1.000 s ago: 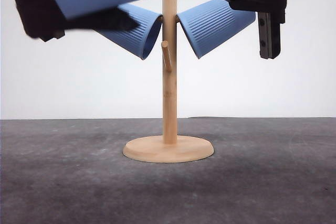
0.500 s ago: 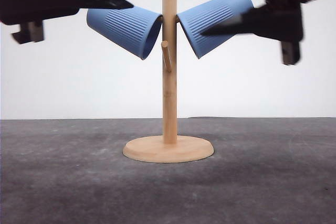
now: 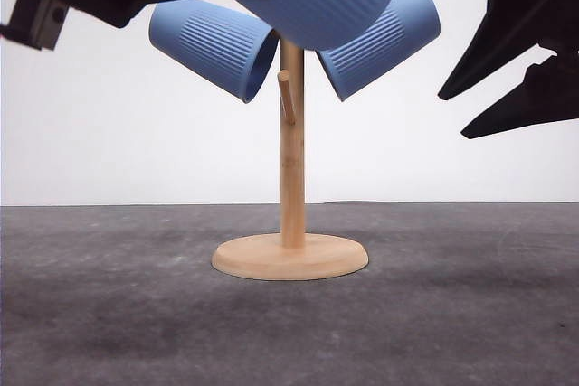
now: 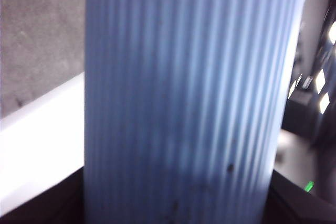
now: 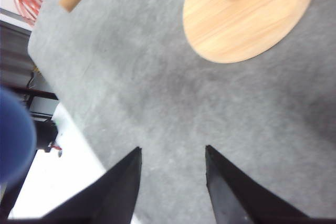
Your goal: Place three cups
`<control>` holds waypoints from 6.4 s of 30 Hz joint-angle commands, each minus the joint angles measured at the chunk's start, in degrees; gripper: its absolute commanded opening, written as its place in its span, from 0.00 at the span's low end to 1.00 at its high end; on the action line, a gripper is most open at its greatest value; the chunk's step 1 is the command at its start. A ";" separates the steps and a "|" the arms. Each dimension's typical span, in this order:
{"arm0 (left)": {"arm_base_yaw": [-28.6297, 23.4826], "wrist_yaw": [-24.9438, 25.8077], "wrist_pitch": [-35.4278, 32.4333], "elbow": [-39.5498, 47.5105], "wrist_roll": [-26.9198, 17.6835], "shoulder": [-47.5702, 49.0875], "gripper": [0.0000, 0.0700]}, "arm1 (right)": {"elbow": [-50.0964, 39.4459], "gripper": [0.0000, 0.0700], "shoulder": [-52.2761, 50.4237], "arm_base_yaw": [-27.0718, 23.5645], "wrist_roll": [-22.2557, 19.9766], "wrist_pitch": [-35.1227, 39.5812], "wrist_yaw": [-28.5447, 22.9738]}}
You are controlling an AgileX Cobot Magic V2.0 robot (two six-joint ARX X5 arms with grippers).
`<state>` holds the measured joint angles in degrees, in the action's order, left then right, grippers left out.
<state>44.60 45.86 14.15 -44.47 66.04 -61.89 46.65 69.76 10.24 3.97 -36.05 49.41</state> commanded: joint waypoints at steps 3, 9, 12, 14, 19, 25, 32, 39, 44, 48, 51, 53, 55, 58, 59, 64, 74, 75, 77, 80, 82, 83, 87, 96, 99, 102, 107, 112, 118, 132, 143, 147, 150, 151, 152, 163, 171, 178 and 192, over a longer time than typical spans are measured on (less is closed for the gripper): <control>-1.18 -2.60 -2.20 -0.81 16.50 -0.93 0.50 | 0.70 0.35 0.50 -0.02 -2.05 0.04 0.04; -5.06 -2.98 -3.16 -0.81 23.24 -2.91 0.50 | 0.70 0.35 0.50 0.01 -3.35 0.05 0.04; -6.78 -3.01 -5.25 -0.81 23.65 -4.77 0.50 | 0.70 0.35 0.50 0.02 -3.45 0.07 0.04; -7.77 -3.01 -6.83 -0.81 23.63 -6.31 0.50 | 0.70 0.35 0.50 0.02 -3.56 0.04 0.04; -9.47 -3.01 -11.94 -0.81 23.71 -11.13 0.50 | 0.70 0.35 0.50 0.02 -3.59 0.04 0.06; -11.00 -3.03 -19.78 -0.81 23.98 -17.60 0.50 | 0.70 0.35 0.50 0.02 -3.59 0.02 0.04; -12.34 -3.72 -26.20 -0.81 24.48 -22.19 0.51 | 0.70 0.35 0.50 0.02 -3.59 0.00 0.04; -13.24 -3.70 -27.03 -0.81 22.22 -22.82 0.86 | 0.70 0.35 0.50 0.02 -3.59 -0.07 0.04; -13.21 1.74 -27.01 -0.81 21.54 -22.82 0.92 | 0.70 0.35 0.50 0.02 -3.57 -0.17 0.07; -12.35 5.63 -25.66 -0.81 20.12 -22.10 0.92 | 0.70 0.35 0.50 0.02 -3.57 -0.40 0.07; -11.59 5.85 -20.10 -0.81 16.35 -20.02 0.92 | 0.70 0.35 0.50 0.02 -3.59 -0.73 0.05; -11.21 5.81 -14.69 -0.81 12.32 -18.07 0.92 | 0.70 0.35 0.50 0.02 -3.63 -0.76 0.04; -11.17 5.17 -8.42 -0.81 6.71 -15.46 0.91 | 0.70 0.35 0.50 0.02 -4.02 -0.86 0.04; -11.18 1.01 0.60 -0.81 -3.51 -10.02 0.89 | 0.70 0.35 0.50 0.02 -4.47 -0.89 0.04; -11.21 -1.31 3.16 -0.81 -6.58 -8.00 0.88 | 0.70 0.35 0.50 0.02 -4.50 -0.88 0.04; -12.89 -16.01 13.15 -0.81 -20.84 3.48 0.78 | 0.70 0.35 0.50 0.02 -5.87 -0.90 0.00; -29.32 -20.58 20.40 -0.79 -42.64 14.07 0.78 | 0.70 0.52 -7.92 0.02 -10.04 -4.28 -24.49; -31.39 -20.58 21.30 -0.79 -44.94 14.08 0.78 | 0.70 0.52 -9.77 0.02 -10.20 -4.68 -27.39; -35.25 -20.60 22.86 -0.75 -49.51 14.08 0.78 | 0.64 0.52 -13.84 0.02 -10.61 -5.32 -32.90; -37.76 -21.91 22.05 -0.26 -52.11 14.62 0.78 | 0.47 0.51 -19.68 0.02 -10.73 -5.03 -38.15; -37.88 -24.25 20.35 0.28 -53.76 15.58 0.78 | 0.30 0.51 -22.89 0.02 -10.69 -4.18 -39.21; -37.51 -25.20 19.37 0.52 -54.22 16.04 0.78 | 0.26 0.51 -24.34 0.02 -10.65 -3.61 -39.21; -34.90 -25.12 18.72 0.57 -56.20 16.28 0.78 | 0.26 0.52 -27.54 0.02 -10.63 -2.93 -39.03; -33.05 -24.23 20.75 0.39 -56.55 16.34 0.00 | 0.26 0.02 -30.17 0.07 -10.16 -3.22 -38.69; -33.07 -24.25 20.57 0.37 -56.54 16.63 0.00 | 0.26 0.02 -30.18 0.05 -10.21 -3.07 -38.97; -33.07 -24.25 20.55 0.37 -56.54 16.65 0.00 | 0.26 0.02 -30.17 0.06 -10.21 -2.96 -38.94; -33.07 -24.25 20.53 0.37 -56.54 16.65 0.00 | 0.26 0.02 -30.18 0.06 -10.21 -2.95 -38.95; -33.94 -26.03 19.89 1.78 -62.03 18.81 0.00 | 0.26 0.02 -30.18 0.06 -10.21 -2.95 -38.95; -35.88 -34.84 3.46 20.54 -65.73 35.93 0.00 | 0.26 0.02 -30.18 0.06 -10.21 -2.95 -38.95; -41.29 -44.41 -4.68 42.76 -65.22 61.75 0.00 | 0.26 0.02 -30.18 0.06 -10.21 -2.96 -38.95; -41.27 -44.95 -3.45 43.76 -65.55 61.66 0.00 | 0.28 0.02 -30.18 0.06 -10.21 -2.95 -38.95; -41.27 -44.95 -3.45 43.76 -65.55 61.66 0.00 | 0.28 0.02 -30.18 0.06 -10.21 -2.95 -38.95; -41.27 -44.95 -3.45 43.76 -65.55 61.66 0.00 | 0.26 0.02 -30.18 0.06 -10.21 -2.95 -38.95; -41.27 -44.95 -3.45 43.76 -65.55 61.66 0.00 | 0.26 0.02 -30.18 0.06 -10.21 -2.95 -38.95; -41.27 -44.95 -3.45 43.76 -65.55 61.66 0.00 | 0.27 0.02 -30.18 0.06 -10.21 -2.95 -38.95; -41.27 -44.95 -3.45 43.76 -65.55 61.66 0.00 | -8.37 0.02 -34.95 -1.18 -11.65 7.27 -40.89; -41.27 -44.95 -3.45 43.76 -65.55 61.66 0.00 | -30.76 0.02 -53.66 -4.75 0.21 22.01 -47.44; -41.27 -44.95 -3.45 43.76 -65.55 61.66 0.00 | -42.50 0.02 -64.85 -7.58 1.77 26.54 -51.21; -41.27 -44.95 -3.45 43.76 -65.55 61.66 0.00 | -45.97 0.02 -69.55 -9.90 0.54 27.06 -52.46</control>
<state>3.38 1.17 10.37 -1.54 1.04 -0.25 0.80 0.23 0.32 4.67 -9.39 -2.87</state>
